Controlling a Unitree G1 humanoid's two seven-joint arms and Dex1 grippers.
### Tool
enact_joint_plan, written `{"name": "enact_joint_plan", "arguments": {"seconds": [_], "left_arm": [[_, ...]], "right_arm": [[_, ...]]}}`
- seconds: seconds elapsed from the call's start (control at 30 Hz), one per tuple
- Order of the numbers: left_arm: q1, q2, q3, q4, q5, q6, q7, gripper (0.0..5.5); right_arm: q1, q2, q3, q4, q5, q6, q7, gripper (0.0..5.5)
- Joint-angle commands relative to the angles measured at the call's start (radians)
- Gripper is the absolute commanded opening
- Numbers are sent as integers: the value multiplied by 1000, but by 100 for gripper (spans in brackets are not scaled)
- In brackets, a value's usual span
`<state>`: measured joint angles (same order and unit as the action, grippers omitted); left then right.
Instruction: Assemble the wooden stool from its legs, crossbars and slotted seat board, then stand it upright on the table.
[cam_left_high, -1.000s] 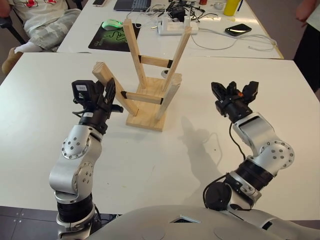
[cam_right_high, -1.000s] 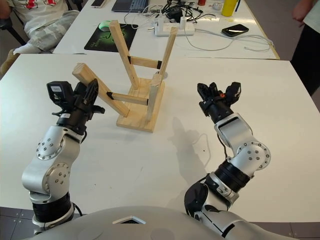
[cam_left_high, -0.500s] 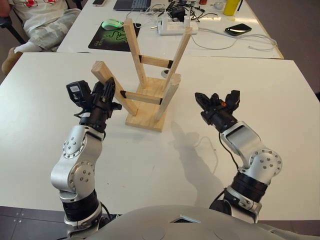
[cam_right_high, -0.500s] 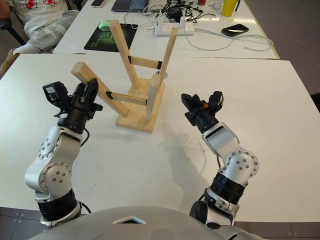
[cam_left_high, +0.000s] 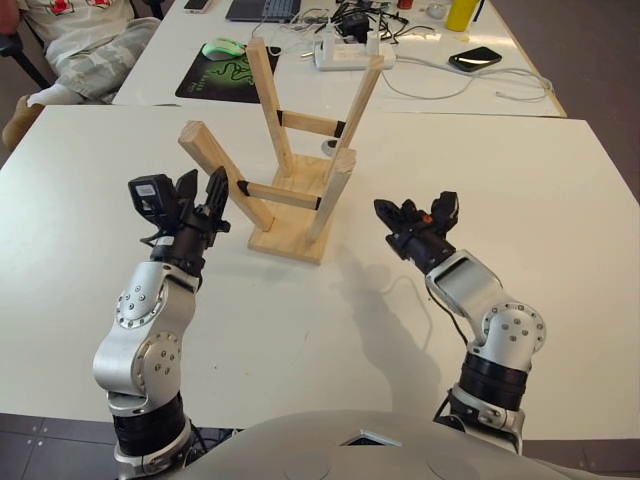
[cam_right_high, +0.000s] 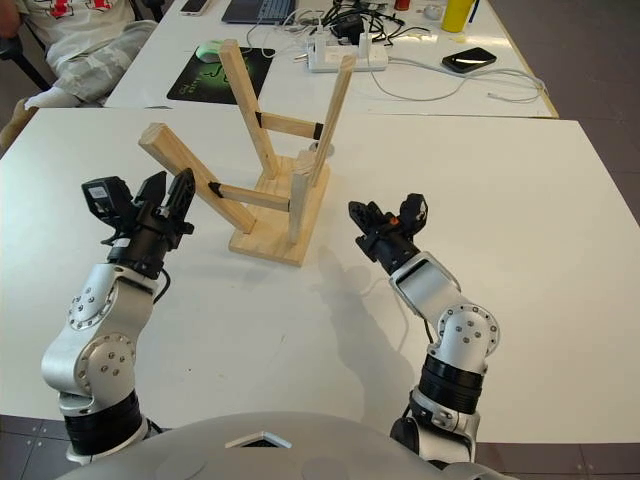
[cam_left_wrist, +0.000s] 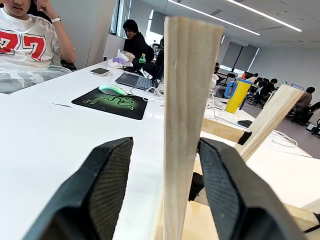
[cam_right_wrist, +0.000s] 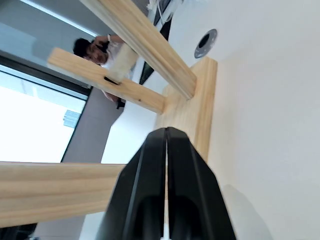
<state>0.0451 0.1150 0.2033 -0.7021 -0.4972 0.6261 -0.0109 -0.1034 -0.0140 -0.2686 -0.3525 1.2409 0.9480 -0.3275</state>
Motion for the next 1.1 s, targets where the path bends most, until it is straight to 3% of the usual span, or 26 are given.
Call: {"name": "enact_joint_plan", "arguments": {"seconds": [0.03,0.17,0.3,0.6,0.77,0.83,0.97,1.1], "left_arm": [[-84,17,70,-74,-55,-32,17,234],[-218,65,168,-99,-138,-29,63,234],[-363,163,242,27,-228,48,83,217],[-698,309,127,482,-181,129,-30,84],[-878,320,125,501,-195,181,5,8],[-936,328,140,485,-202,202,26,2],[-929,317,136,457,-206,250,47,2],[-745,279,75,446,-166,261,33,2]], "right_arm": [[8,-43,44,0,-58,-4,39,0],[12,-52,52,8,-79,-16,63,0],[15,-51,63,10,-103,-28,82,0],[18,-35,101,1,-150,-53,110,0],[28,-29,113,-10,-160,-63,114,0],[33,-26,115,-14,-162,-65,114,0],[43,-22,116,-23,-163,-72,112,0],[47,-18,117,-27,-164,-76,110,0]]}}
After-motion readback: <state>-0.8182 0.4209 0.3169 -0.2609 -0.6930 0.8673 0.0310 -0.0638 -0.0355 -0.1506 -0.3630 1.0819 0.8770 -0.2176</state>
